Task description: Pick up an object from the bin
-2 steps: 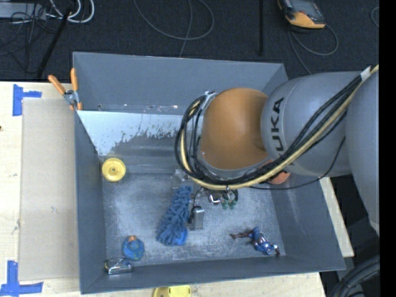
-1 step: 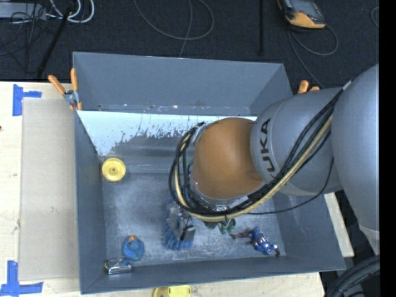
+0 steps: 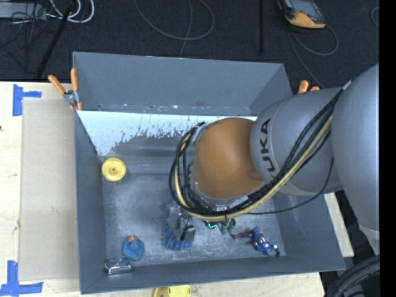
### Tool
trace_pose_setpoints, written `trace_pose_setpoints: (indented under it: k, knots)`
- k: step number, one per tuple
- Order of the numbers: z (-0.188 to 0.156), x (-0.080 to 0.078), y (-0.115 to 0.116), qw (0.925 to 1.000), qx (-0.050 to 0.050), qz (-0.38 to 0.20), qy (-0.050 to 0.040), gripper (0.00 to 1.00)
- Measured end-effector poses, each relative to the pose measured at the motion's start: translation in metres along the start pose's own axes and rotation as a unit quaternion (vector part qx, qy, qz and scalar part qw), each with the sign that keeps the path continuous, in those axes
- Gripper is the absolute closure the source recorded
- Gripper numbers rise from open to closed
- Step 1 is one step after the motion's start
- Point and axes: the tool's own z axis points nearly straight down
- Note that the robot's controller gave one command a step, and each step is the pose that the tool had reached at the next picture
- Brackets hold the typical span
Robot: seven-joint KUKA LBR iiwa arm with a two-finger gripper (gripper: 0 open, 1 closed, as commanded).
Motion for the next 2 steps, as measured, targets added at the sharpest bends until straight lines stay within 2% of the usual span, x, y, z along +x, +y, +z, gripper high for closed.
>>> trace_pose_setpoints:
  k: [1, 2]
  knots:
    - [0.000, 0.000, 0.000, 1.0000, 0.000, 0.001, 0.0000, 0.00]
    - [-0.013, -0.005, -0.059, 0.9959, 0.000, 0.090, -0.0014, 1.00]
